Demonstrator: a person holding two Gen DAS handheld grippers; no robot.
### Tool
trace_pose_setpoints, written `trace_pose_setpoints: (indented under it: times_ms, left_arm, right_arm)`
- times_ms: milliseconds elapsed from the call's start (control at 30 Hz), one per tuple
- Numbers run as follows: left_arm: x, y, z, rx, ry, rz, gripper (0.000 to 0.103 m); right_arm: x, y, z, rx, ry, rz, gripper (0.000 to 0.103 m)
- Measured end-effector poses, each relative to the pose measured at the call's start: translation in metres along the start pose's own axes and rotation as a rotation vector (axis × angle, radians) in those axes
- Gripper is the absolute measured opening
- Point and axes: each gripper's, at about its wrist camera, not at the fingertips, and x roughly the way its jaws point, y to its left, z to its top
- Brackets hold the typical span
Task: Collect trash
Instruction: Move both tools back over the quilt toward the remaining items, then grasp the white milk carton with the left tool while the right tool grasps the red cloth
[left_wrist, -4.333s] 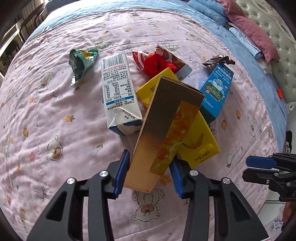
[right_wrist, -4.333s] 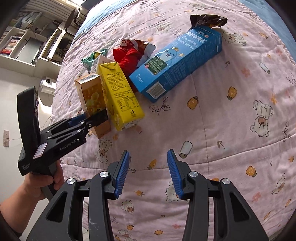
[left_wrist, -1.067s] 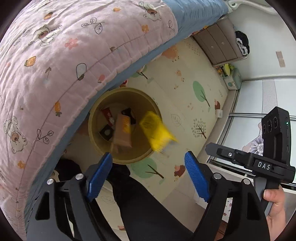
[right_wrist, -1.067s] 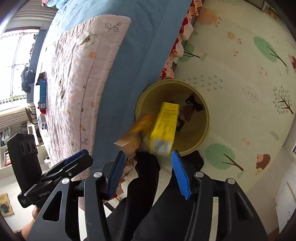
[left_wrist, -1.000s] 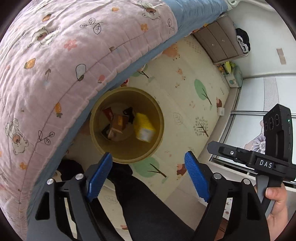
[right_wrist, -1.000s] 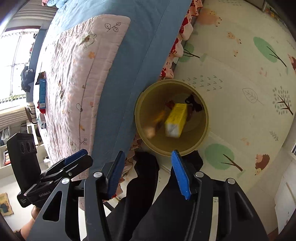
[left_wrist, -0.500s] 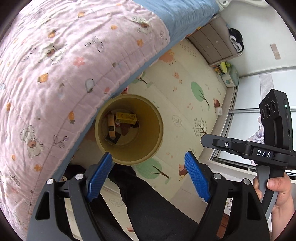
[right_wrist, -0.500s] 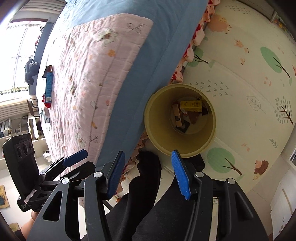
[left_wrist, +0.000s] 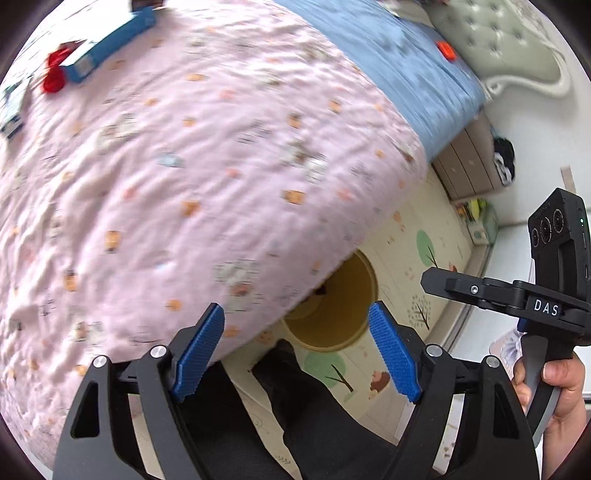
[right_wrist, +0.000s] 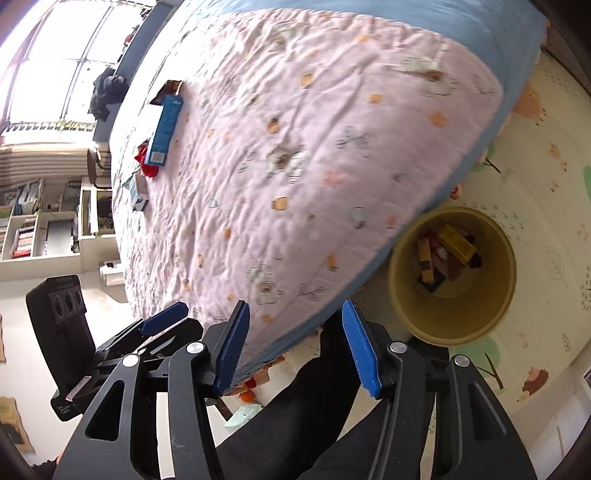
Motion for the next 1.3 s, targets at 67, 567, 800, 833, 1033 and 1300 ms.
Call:
trace_pose_setpoints:
  times_ms: [67, 567, 800, 833, 1033, 1300]
  left_arm:
    - [-0.017, 0.032, 0.005, -0.043, -0.026, 0.016, 0.081]
    - [-0.101, 0.226, 0.038, -0.285, -0.177, 0.096, 0.083]
    - [-0.11, 0.269, 0.065, -0.384, -0.219, 0.117, 0.083]
    - [-0.11, 0.274, 0.071, -0.397, -0.223, 0.125, 0.083]
    - [-0.105, 0.307, 0.106, -0.501, -0.234, 0.165, 0.084]
    - [-0.084, 0.35, 0.165, -0.553, -0.213, 0.207, 0.084]
  right_arm:
    - [0.015, 0.031, 0.006, -0.037, 0.011, 0.004, 0.052]
    - [0.115, 0.22, 0.044, -0.235, 0.048, 0.022, 0.052]
    - [0.14, 0.272, 0.068, -0.318, 0.082, 0.029, 0.052]
    - [0.145, 0.277, 0.073, -0.331, 0.09, 0.028, 0.052]
    - [0.174, 0.302, 0.109, -0.423, 0.15, 0.006, 0.052]
    - [0.213, 0.326, 0.172, -0.462, 0.189, -0.01, 0.052]
